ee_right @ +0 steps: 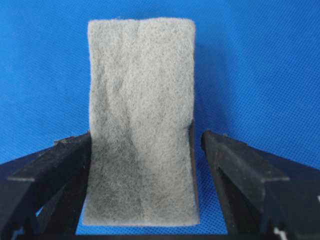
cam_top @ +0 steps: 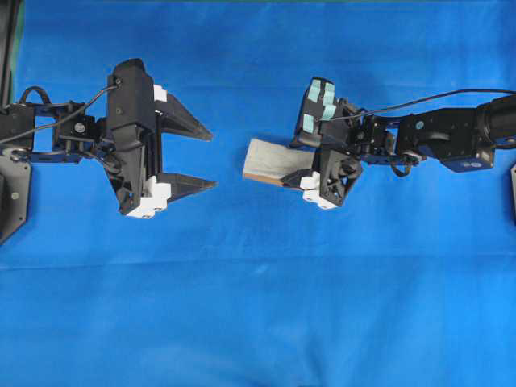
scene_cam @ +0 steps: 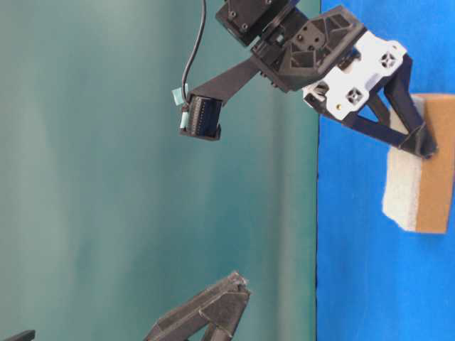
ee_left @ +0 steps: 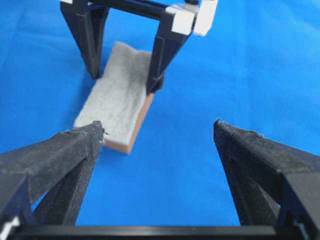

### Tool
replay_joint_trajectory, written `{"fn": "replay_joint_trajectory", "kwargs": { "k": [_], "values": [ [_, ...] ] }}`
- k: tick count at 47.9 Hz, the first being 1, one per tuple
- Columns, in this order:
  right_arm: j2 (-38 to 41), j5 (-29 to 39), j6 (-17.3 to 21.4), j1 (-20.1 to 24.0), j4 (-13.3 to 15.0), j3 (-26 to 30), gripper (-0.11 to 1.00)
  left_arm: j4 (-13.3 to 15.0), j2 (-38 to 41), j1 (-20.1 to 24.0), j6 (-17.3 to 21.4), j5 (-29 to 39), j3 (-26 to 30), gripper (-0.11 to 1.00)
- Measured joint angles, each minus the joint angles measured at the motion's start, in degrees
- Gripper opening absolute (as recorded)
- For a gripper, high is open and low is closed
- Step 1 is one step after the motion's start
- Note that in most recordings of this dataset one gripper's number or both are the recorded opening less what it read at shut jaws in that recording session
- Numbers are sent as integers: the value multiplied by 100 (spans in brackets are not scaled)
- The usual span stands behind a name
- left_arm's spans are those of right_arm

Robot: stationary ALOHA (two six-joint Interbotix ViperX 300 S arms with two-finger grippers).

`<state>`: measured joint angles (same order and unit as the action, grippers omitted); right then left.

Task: Hand over the sponge with the left arm and wipe it with the right arm.
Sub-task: 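Lower the sponge onto the table and open the right gripper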

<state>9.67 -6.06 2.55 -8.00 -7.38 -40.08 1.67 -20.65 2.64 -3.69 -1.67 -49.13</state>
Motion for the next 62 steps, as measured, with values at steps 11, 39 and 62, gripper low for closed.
{"fn": "replay_joint_trajectory", "kwargs": {
  "k": [11,39,62],
  "values": [
    [-220,53,-18,-9,9,9,75,0,0,0,18,-9,0,88],
    [-396,325,-35,0,18,167,76,0,0,0,26,0,0,88],
    [-1978,949,-70,255,360,132,76,0,-18,0,35,-9,-9,88]
  ]
}}
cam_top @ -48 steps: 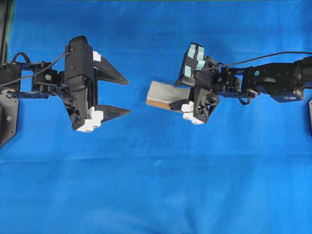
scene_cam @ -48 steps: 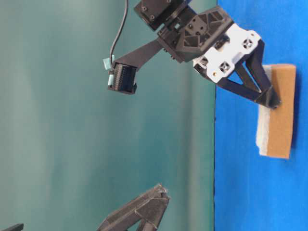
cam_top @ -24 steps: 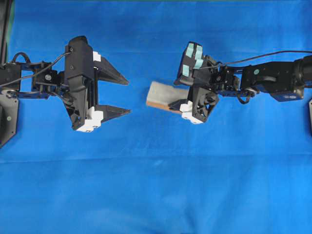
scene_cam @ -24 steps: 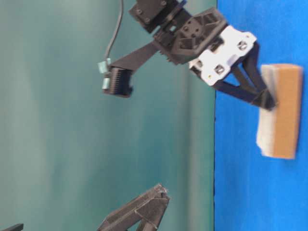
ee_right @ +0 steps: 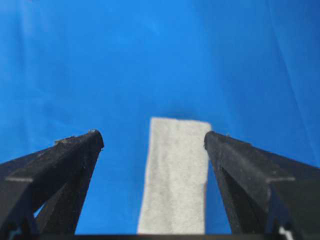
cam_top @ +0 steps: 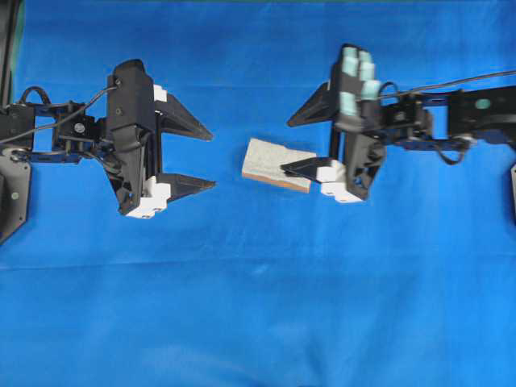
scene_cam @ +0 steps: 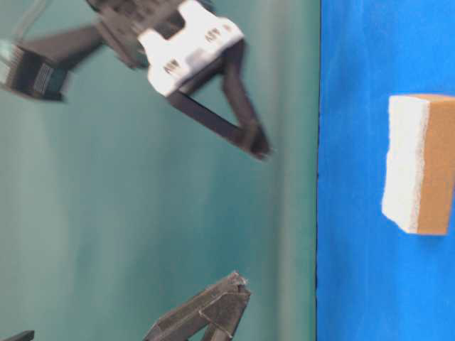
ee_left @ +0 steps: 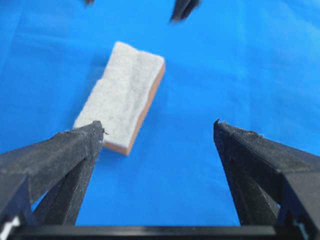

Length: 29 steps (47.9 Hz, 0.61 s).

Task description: Hand over the sponge with the left arm and wipe it with the right arm.

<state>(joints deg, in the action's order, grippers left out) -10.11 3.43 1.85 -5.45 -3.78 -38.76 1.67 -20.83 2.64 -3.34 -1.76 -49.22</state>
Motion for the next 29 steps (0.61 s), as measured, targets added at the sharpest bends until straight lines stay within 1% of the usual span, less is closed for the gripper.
{"fn": "replay_joint_trajectory", "kwargs": {
  "k": [13,29],
  "values": [
    [-905,0,0,18,18,-536,76,0,-387,0,9,9,-132,88],
    [-2391,88,9,26,18,-1283,76,0,-1705,-9,18,35,-659,88]
  ]
}}
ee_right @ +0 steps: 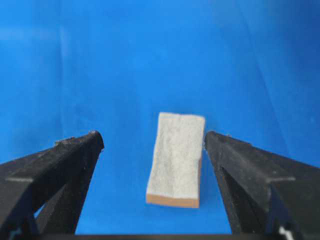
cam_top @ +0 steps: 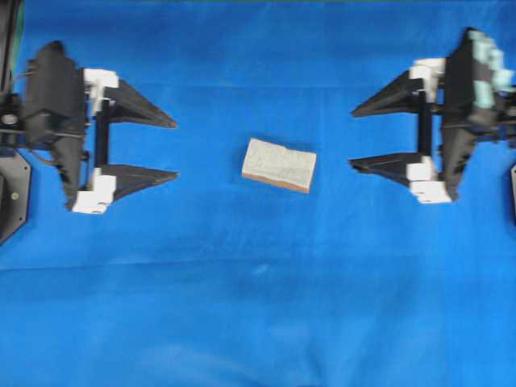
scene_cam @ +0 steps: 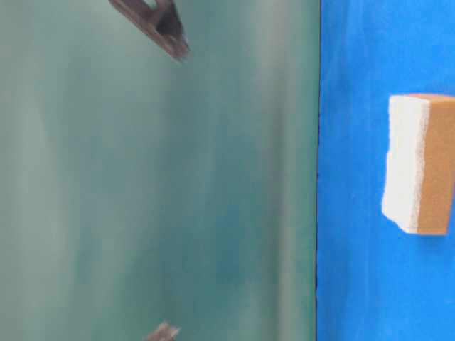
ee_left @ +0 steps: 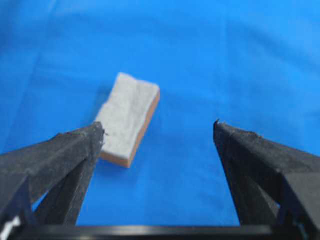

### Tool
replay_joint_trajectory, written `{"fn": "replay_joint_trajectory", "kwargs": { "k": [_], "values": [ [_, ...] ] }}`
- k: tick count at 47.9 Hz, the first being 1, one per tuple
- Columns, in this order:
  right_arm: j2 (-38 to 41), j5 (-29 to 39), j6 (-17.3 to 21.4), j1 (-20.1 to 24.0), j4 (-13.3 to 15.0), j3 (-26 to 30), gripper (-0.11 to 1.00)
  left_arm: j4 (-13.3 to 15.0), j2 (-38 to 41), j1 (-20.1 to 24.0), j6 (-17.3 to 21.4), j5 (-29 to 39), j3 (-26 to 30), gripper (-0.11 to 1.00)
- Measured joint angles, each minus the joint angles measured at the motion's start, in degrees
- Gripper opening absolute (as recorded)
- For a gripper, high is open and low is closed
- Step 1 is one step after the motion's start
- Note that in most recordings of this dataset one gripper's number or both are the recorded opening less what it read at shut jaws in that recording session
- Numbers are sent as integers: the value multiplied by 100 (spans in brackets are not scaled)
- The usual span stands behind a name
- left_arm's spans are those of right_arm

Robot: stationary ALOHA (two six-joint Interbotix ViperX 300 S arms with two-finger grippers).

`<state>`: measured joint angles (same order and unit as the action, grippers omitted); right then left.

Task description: Hand over the sponge with the left arm and wipe it with the right arm.

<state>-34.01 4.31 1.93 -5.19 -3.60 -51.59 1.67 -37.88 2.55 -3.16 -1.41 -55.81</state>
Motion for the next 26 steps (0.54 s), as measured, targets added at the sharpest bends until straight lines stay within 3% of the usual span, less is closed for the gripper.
{"fn": "replay_joint_trajectory", "kwargs": {
  "k": [18,26],
  "values": [
    [-2004,519,0,0,9,-800,76,-9,-1846,9,35,650,-563,88],
    [-2663,650,-9,0,18,-1195,76,-26,-2637,0,308,694,-1046,88]
  ]
}}
